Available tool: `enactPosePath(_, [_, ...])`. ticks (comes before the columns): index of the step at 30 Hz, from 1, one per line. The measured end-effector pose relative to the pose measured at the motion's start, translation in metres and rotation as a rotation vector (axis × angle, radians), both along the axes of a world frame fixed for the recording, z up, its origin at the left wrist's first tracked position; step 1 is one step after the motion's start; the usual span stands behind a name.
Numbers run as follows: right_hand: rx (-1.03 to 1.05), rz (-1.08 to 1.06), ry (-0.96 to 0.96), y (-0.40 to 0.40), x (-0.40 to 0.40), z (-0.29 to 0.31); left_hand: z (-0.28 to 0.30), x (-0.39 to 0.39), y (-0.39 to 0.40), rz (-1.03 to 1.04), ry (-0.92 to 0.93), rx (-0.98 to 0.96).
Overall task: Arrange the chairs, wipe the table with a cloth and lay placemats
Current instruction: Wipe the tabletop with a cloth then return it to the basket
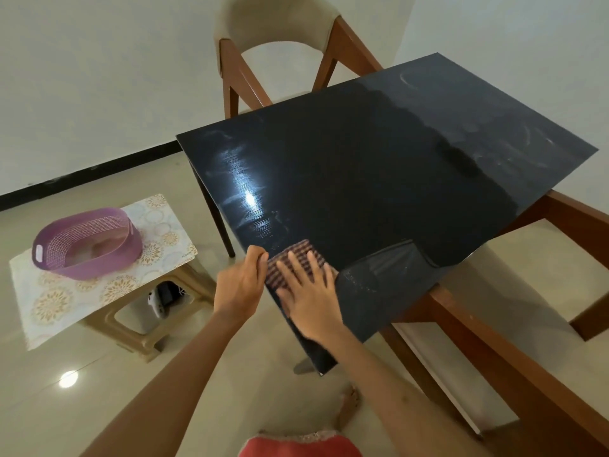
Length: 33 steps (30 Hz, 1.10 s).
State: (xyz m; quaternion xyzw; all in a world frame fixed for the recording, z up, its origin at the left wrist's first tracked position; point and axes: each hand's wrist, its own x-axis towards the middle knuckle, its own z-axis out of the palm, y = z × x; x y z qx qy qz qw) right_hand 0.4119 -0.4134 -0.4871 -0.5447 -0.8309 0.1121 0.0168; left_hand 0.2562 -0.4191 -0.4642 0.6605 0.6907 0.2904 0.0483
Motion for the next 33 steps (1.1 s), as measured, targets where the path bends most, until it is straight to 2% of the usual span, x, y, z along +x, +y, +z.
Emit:
enactPosePath(3, [0.022,0.062,-0.019,-0.050,0.011,-0.006,0.005,0.010,0.007,-0.033,0.007,0.009])
enactPosePath(7, [-0.007,0.020,-0.032,-0.090,0.040,-0.005,0.003,0.023,0.017,-0.048,-0.026,0.011])
enactPosePath(15, [-0.068,-0.015,-0.058,-0.108,0.072,-0.010,-0.007,0.051,0.021,-0.116,-0.050,-0.027])
enactPosePath(20, [-0.058,-0.065,-0.028,-0.059,0.078,-0.006,-0.009,0.050,0.029,-0.098,-0.025,-0.024])
enactPosePath(27, [-0.040,-0.411,-0.065,0.067,0.176,0.005,-0.007,0.052,0.023,-0.124,-0.003,-0.025])
enactPosePath(33, [-0.092,-0.522,-0.077,0.096,0.216,0.003,-0.010,0.043,0.013,-0.081,0.009,-0.056])
